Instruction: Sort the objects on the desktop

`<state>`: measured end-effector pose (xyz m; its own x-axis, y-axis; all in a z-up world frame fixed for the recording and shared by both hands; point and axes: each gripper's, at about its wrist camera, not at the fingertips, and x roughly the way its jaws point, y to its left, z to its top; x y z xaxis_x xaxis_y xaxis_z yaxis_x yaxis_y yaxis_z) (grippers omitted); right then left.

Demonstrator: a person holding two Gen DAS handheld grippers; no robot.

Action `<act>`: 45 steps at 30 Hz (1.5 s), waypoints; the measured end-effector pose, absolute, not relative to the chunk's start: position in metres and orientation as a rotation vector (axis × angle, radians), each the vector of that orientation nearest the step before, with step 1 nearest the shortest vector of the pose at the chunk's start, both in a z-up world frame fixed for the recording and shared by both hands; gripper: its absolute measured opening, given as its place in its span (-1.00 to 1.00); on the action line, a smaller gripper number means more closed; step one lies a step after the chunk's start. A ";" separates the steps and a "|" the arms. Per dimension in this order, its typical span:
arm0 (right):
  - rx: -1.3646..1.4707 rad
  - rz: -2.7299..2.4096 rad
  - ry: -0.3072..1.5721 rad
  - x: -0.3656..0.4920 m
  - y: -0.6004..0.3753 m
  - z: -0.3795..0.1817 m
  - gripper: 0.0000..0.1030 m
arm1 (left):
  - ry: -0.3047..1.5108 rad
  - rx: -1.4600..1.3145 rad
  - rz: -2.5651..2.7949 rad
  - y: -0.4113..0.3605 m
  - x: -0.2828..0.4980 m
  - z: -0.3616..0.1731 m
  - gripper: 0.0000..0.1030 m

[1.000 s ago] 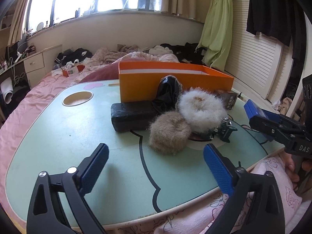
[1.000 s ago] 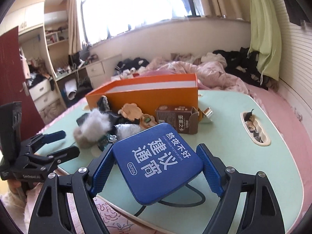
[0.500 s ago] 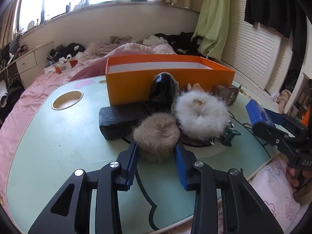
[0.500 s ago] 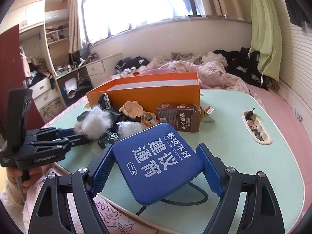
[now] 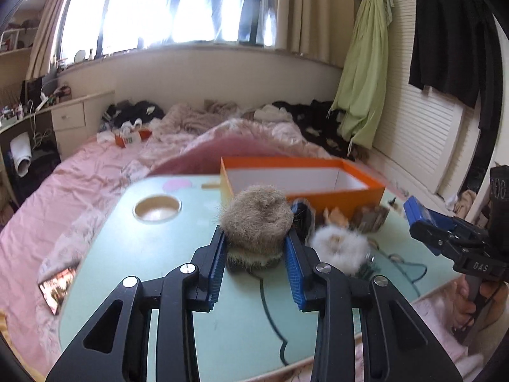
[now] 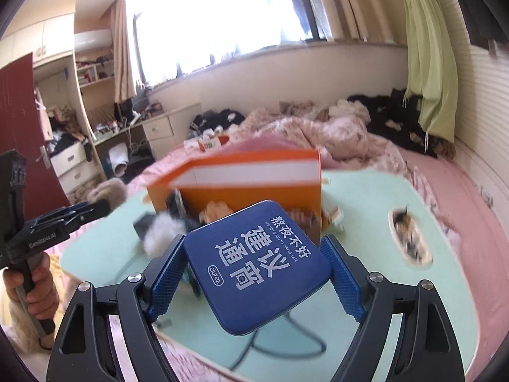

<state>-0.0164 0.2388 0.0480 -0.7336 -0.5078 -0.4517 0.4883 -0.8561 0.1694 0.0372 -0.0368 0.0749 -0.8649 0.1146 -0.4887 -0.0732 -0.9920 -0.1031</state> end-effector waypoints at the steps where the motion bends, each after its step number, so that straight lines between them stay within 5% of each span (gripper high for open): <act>1: 0.652 -2.515 -0.042 -0.020 0.235 0.057 0.62 | -0.116 -0.768 2.941 -0.036 0.032 0.081 -0.30; 13: 0.893 -2.458 0.033 -0.137 0.169 0.080 0.63 | -0.178 -1.019 2.785 -0.012 -0.094 0.085 -0.29; 18: 1.006 -2.539 0.098 -0.171 0.158 0.052 0.63 | -0.318 -1.115 2.741 -0.018 -0.119 0.069 0.15; 25: 0.843 -2.565 0.034 -0.126 0.179 0.069 0.79 | -0.277 -0.973 2.819 -0.024 -0.069 0.083 0.42; 30: 0.791 -2.522 0.041 -0.078 0.192 0.076 0.88 | -0.239 -0.996 2.806 -0.022 -0.028 0.080 0.43; 42: 1.037 -2.516 0.139 -0.016 0.213 0.003 0.89 | -0.122 -1.155 2.847 -0.015 0.028 0.020 0.43; 45: 1.023 -2.567 0.191 -0.017 0.212 -0.003 0.98 | -0.041 -1.139 2.906 -0.008 0.028 0.011 0.59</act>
